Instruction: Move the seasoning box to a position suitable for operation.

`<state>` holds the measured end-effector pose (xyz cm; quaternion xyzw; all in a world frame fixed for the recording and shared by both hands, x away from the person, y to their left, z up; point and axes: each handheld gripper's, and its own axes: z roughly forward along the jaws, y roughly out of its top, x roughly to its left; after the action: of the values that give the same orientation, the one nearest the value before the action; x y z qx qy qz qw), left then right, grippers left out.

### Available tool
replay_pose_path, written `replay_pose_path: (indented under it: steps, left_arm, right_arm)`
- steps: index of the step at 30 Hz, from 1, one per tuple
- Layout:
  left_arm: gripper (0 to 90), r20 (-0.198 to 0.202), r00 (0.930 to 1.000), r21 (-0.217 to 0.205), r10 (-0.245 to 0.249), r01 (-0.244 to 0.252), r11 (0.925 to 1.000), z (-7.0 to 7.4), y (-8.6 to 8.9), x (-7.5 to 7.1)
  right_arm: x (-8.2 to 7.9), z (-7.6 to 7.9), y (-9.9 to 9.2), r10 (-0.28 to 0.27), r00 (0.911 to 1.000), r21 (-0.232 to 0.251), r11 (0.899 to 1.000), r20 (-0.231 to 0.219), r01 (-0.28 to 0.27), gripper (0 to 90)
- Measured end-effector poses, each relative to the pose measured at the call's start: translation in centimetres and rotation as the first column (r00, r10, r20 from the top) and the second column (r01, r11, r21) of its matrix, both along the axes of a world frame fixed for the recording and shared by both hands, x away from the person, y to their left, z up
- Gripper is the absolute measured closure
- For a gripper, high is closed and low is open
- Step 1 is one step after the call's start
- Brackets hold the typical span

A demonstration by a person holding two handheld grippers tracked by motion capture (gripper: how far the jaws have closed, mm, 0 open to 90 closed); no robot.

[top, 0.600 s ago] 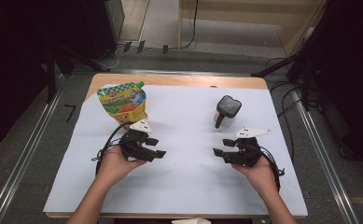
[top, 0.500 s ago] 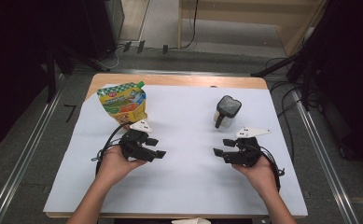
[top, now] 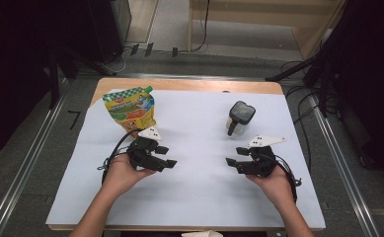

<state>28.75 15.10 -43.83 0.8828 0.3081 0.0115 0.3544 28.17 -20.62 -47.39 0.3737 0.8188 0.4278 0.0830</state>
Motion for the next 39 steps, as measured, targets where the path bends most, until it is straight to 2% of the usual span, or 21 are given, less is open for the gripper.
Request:
replay_pose_path:
  steps: [24,30,39]
  left_arm:
    - [39.4,-0.004,1.0000,-0.009,-0.008,0.008,0.9999,0.2,0.0,-0.1]
    - [38.9,-0.004,0.9999,-0.005,-0.013,0.013,0.9999,0.3,-0.1,-0.2]
    - [37.7,0.005,0.9999,-0.002,-0.010,0.010,1.0000,0.5,0.1,-0.1]
  right_arm:
    - [0.0,0.1,-0.4,-0.010,0.9998,-0.007,1.000,0.014,0.010,40.9]
    - [0.0,0.2,-0.7,-0.021,0.9997,0.001,1.000,0.011,0.021,40.9]
    - [0.4,0.9,-1.7,-0.051,0.9982,0.001,0.999,0.030,0.051,40.7]
